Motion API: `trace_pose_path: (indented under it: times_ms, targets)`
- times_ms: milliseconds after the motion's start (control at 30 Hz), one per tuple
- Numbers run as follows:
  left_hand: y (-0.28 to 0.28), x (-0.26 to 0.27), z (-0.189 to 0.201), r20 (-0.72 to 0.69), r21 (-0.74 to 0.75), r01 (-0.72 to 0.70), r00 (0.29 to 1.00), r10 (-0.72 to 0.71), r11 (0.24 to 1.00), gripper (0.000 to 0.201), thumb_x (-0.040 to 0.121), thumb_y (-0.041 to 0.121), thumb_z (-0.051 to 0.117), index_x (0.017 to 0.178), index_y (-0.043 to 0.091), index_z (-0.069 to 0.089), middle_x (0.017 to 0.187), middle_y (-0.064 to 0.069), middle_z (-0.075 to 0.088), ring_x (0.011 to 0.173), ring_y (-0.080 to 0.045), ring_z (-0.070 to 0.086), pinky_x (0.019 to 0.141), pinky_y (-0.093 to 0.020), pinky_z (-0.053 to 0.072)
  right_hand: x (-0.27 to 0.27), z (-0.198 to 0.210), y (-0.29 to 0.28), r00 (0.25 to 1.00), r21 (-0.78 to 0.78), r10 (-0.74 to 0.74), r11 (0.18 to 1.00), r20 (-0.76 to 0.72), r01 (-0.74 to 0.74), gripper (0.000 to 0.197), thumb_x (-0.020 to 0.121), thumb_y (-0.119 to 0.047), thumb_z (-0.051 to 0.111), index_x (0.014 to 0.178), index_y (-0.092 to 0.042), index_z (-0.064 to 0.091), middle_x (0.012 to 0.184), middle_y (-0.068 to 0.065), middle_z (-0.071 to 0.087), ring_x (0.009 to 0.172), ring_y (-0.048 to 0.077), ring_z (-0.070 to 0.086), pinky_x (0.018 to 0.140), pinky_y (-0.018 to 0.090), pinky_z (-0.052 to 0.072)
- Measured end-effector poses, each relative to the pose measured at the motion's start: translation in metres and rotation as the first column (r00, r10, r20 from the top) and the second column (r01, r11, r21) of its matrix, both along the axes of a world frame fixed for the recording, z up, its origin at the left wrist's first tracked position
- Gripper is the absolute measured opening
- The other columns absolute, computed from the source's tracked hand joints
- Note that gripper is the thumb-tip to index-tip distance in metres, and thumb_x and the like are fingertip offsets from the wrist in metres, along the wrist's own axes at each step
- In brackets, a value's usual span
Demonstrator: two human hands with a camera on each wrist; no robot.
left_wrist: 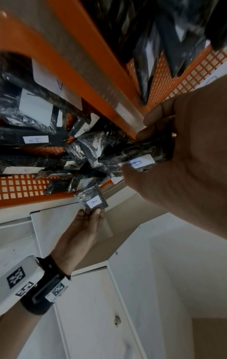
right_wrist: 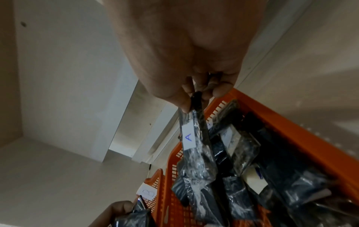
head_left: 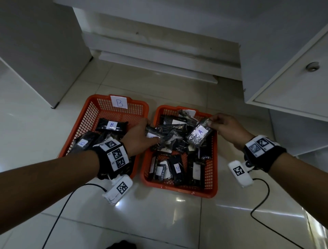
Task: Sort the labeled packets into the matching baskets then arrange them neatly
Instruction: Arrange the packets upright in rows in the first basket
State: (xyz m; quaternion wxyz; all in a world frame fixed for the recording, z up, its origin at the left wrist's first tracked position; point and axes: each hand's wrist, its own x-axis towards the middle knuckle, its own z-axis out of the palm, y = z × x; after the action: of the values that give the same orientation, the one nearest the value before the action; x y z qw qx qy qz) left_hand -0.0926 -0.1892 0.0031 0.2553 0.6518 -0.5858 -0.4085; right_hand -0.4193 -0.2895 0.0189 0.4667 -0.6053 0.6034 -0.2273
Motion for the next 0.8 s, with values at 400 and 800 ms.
trace_pose_path:
  times_ms: [400, 800]
  targets:
    - [-0.103, -0.044, -0.027, 0.124, -0.125, -0.077, 0.988, 0.093, 0.989, 0.046, 0.088, 0.038, 0.07, 0.122, 0.01, 0.055, 0.11, -0.007, 0.066, 0.094, -0.021, 0.066, 0.072, -0.027, 0.048, -0.014, -0.012, 0.012, 1.0, -0.014, -0.007, 1.0, 0.0, 0.007, 0.007, 0.098, -0.01, 0.071, 0.105, -0.008, 0.069, 0.09, 0.003, 0.071, 0.064, -0.008, 0.062, 0.058, 0.008, 0.044]
    - [-0.102, -0.033, -0.047, 0.542, -0.144, 0.07, 0.84, 0.02, 0.987, 0.074, 0.09, 0.07, 0.05, 0.143, 0.018, 0.049, 0.13, -0.021, 0.051, 0.117, -0.045, 0.052, 0.098, -0.051, 0.047, -0.034, -0.018, 0.037, 0.994, 0.005, 0.106, 0.994, 0.008, -0.106, 0.012, 0.095, -0.013, 0.076, 0.106, -0.01, 0.072, 0.101, 0.013, 0.077, 0.096, 0.022, 0.073, 0.081, 0.023, 0.056]
